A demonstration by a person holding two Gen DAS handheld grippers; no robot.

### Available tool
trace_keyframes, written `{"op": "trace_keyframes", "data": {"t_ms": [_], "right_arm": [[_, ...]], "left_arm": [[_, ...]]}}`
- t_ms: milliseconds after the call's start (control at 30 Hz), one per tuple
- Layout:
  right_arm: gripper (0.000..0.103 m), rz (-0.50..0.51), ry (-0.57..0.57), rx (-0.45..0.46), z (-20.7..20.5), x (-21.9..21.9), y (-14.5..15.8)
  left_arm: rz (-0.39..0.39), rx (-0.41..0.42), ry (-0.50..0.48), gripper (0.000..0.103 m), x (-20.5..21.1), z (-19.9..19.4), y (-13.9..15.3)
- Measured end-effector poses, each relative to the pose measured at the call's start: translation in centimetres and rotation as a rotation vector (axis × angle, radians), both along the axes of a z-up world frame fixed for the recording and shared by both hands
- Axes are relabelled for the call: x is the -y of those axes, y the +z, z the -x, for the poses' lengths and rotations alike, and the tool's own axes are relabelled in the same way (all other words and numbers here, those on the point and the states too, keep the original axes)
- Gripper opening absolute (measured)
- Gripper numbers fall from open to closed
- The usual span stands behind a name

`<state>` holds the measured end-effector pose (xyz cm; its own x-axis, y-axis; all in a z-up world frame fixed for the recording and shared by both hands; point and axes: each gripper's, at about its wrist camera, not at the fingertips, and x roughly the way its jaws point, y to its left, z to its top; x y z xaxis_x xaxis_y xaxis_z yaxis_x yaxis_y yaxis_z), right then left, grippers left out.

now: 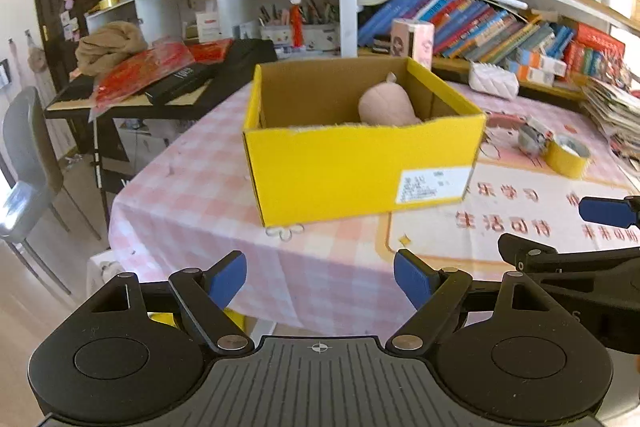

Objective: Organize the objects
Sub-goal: 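Move both open grippers back toward the tape roll and toy car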

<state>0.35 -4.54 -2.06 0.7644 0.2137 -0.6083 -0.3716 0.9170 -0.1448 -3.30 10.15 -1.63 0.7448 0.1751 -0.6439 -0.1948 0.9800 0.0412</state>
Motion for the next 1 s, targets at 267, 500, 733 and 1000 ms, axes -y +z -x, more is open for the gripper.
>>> {"op": "trace_keyframes", "data": {"t_ms": [267,500,733,1000], "right_arm": [[0.08,-0.001,-0.055,-0.022,2.0,1.6,-0.6],[0.081,0.001,-0.136,-0.034,3.0,3.8,-0.9],[0.082,-0.006,-0.23,-0.045,2.9,6.3,-1.0],[0.082,-0.009,-0.29,-0.046,1.6,8.5,-1.0]], "left_arm": [[0.013,-0.026,-0.061,0.083,1.2,0.9,-0.7],[0.02,-0.041,-0.14,0.083,3.2,0.4,-1.2],[0.019,-0.04,-0.224,0.083,5.3,-0.6,-1.2],[0.017,-0.039,-0.272,0.083,7.4,-2.7,-1.2]]}}
